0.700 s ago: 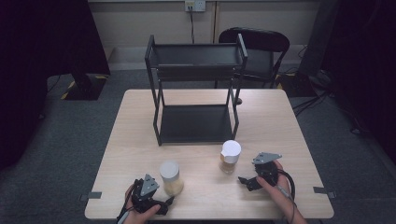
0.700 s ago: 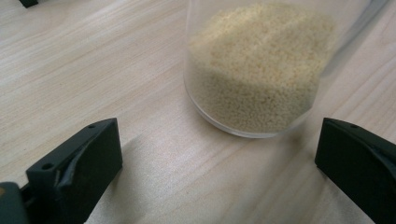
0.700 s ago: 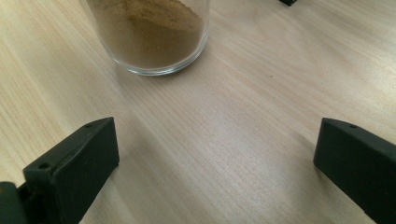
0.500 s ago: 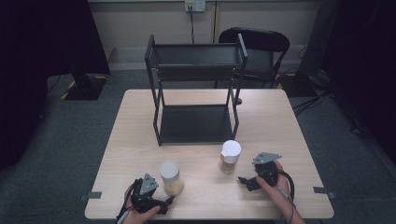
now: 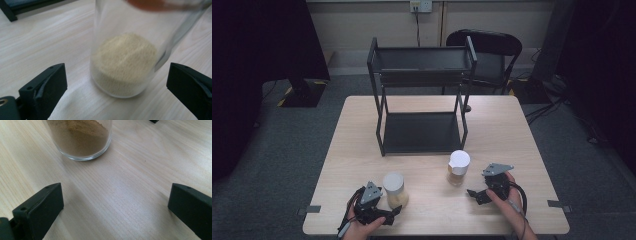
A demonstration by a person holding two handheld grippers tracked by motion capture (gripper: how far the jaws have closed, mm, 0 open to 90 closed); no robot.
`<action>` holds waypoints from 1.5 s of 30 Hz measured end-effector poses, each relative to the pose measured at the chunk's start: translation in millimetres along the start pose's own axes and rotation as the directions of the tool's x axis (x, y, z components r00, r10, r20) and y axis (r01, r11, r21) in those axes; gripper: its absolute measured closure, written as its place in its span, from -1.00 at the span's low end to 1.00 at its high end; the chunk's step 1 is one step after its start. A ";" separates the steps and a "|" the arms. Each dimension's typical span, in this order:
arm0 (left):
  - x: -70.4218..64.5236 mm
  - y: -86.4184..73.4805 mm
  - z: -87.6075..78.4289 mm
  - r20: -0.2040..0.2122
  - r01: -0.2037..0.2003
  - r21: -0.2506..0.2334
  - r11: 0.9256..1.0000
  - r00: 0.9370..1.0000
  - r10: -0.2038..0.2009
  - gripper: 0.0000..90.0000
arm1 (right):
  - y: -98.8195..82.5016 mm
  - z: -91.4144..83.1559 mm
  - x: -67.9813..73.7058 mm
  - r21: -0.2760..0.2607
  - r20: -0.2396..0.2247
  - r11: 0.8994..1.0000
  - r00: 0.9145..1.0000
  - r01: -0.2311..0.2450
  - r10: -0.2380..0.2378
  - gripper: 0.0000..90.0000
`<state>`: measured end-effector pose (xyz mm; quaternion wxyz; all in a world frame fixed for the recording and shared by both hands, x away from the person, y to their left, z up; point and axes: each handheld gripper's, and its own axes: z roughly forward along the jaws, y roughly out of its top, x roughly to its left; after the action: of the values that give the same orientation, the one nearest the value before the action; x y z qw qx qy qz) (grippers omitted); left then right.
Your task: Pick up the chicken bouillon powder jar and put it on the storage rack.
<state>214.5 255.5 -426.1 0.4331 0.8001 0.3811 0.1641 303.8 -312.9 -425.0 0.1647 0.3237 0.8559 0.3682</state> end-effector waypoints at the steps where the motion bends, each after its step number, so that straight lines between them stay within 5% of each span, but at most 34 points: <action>1: -0.4 0.8 0.0 0.000 0.002 -0.004 1.000 1.000 -0.002 -0.95 | 0.0 0.0 0.0 0.000 0.000 1.000 1.000 0.001 -0.001 -1.00; 12: 1.5 6.8 1.1 0.032 0.060 -0.049 0.997 0.998 -0.058 -0.95 | 0.0 0.0 0.0 0.000 0.000 1.000 1.000 0.000 0.000 -1.00; 23: -0.7 18.1 3.6 0.042 0.061 -0.087 0.994 0.997 -0.058 -0.71 | -0.1 0.0 0.0 0.000 0.000 1.000 1.000 0.000 0.000 -1.00; 31: -2.0 24.0 6.0 0.031 0.027 -0.088 0.996 0.999 -0.025 -0.36 | -0.1 0.0 0.0 0.000 0.000 1.000 1.000 0.001 -0.001 -1.00; 36: -3.0 27.5 5.6 0.023 -0.029 -0.091 0.995 0.999 0.031 -0.28 | 0.0 0.0 -0.1 0.000 0.001 1.000 1.000 0.002 -0.002 -1.00; 45: -3.6 39.7 4.0 0.009 -0.044 -0.077 0.996 0.999 0.045 -0.23 | 0.0 0.0 -0.1 0.000 0.001 1.000 1.000 0.002 -0.002 -1.00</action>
<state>233.1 237.3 -395.7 0.4619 0.7921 0.3542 0.1839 303.9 -312.9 -424.9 0.1653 0.3232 0.8561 0.3678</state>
